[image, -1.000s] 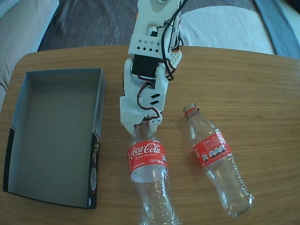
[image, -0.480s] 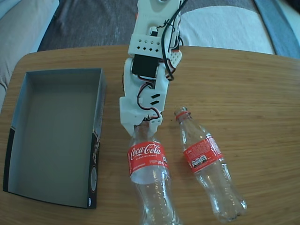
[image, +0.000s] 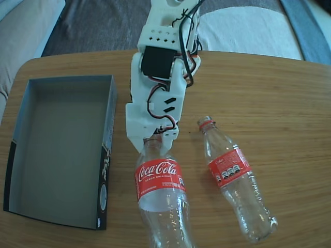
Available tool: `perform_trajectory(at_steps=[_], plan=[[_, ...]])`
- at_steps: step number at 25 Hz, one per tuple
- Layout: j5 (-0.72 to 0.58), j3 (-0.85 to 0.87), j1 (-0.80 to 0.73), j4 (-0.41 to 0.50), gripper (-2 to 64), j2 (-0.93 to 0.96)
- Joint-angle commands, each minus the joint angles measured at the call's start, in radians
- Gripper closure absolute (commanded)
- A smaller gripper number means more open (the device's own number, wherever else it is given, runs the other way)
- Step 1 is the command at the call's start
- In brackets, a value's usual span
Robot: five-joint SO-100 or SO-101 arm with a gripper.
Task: Grasp the bottles and put them in the box.
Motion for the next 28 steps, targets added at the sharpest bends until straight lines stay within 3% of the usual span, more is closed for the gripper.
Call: perform_trajectory(at_steps=[1,9,18,28], plan=[[-0.008,-0.132,0.000,0.081,61.8,0.011],[-0.060,-0.278,0.048,0.245,61.8,0.023],[-0.241,-0.390,0.215,0.379,61.8,0.026],[-0.442,-0.390,0.414,0.383,61.8,0.026]])
